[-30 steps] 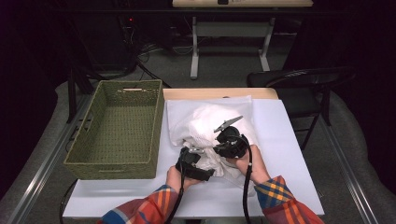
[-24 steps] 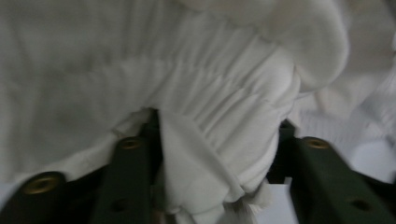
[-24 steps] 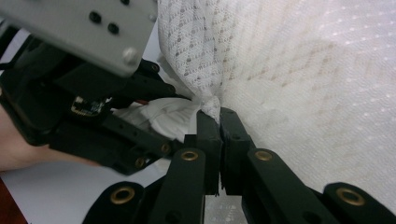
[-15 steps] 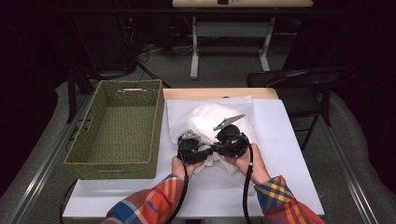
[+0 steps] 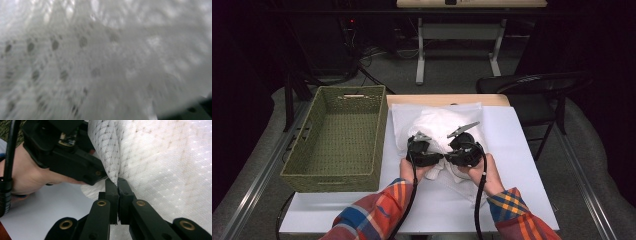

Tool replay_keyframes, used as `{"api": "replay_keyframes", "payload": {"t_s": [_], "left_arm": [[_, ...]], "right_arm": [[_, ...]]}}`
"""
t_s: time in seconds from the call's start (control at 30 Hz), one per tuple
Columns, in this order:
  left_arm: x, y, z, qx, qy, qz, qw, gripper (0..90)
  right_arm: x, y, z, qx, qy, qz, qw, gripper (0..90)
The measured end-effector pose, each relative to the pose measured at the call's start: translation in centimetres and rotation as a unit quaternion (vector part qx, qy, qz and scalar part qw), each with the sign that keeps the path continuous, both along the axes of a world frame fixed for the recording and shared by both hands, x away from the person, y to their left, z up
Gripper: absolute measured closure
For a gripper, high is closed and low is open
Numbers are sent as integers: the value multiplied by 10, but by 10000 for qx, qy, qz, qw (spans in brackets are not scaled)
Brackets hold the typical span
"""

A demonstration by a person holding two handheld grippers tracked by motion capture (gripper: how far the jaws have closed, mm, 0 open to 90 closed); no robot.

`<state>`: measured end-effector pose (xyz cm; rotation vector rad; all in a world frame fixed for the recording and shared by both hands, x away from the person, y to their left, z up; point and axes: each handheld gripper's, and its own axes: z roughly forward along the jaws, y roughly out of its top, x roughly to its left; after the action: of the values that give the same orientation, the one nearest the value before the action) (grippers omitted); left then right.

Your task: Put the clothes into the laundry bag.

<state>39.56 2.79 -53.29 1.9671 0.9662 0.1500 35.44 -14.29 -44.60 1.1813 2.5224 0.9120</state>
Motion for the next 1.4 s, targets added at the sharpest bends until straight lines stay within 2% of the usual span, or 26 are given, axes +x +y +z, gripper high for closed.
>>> {"api": "replay_keyframes", "payload": {"t_s": [0.03,0.07,0.1,0.13,0.2,0.43,0.5,0.53,0.67,0.73,0.77,0.83,0.87,0.9,0.97,1.03,1.13,1.2,1.3,1.33,1.4], "left_arm": [[-3,3,1,146,-9,-143,9998,505],[-3,3,1,146,-9,-143,9998,415],[-6,5,2,186,-73,-161,9997,415],[-9,6,2,282,-97,-199,9994,377],[-14,10,2,303,-85,-264,9992,307],[-31,22,7,542,-88,-431,9976,213],[-37,26,8,526,-82,-427,9977,195],[-40,29,8,558,-48,-524,9971,183],[-49,38,4,599,124,-480,9970,187],[-52,41,1,621,156,-423,9971,239],[-52,41,-2,627,182,-359,9972,309],[-50,41,-5,497,218,-409,9977,411],[-49,40,-6,503,210,-418,9976,468],[-48,38,-8,428,168,-413,9981,520],[-43,35,-11,264,214,-427,9985,640],[-38,30,-12,183,172,-389,9989,714],[-28,22,-7,-96,132,-227,9996,749],[-22,18,0,-181,51,-117,9998,754],[-14,14,8,-379,-60,45,9993,754],[-11,13,9,-423,-68,119,9990,755],[-4,11,5,-350,-57,258,9990,754]], "right_arm": [[0,-1,0,9,-7,-1,10000,889],[0,-1,0,9,-7,-1,10000,889],[0,-1,0,17,-2,-14,10000,888],[0,-1,0,18,-6,-15,10000,888],[1,0,0,-2,-11,-7,10000,888],[0,1,-1,-3,-13,-25,10000,889],[0,0,-1,-9,-15,-30,10000,889],[0,0,-1,-15,-15,-29,10000,889],[0,-1,0,-19,-14,-41,10000,889],[0,-1,0,-21,-24,-40,10000,889],[0,0,0,-20,-33,-32,10000,889],[0,1,0,-4,-27,-33,10000,889],[-1,1,0,-2,-18,-28,10000,889],[-1,2,0,5,-14,-3,10000,890],[-3,4,0,16,-16,27,10000,892],[-5,4,3,204,-78,77,9997,895],[-12,10,10,282,-222,198,9992,896],[-15,12,15,301,-322,246,9987,897],[-15,9,18,405,-312,207,9985,898],[-14,7,18,450,-332,170,9983,898],[-11,4,15,412,-232,123,9988,897]]}}
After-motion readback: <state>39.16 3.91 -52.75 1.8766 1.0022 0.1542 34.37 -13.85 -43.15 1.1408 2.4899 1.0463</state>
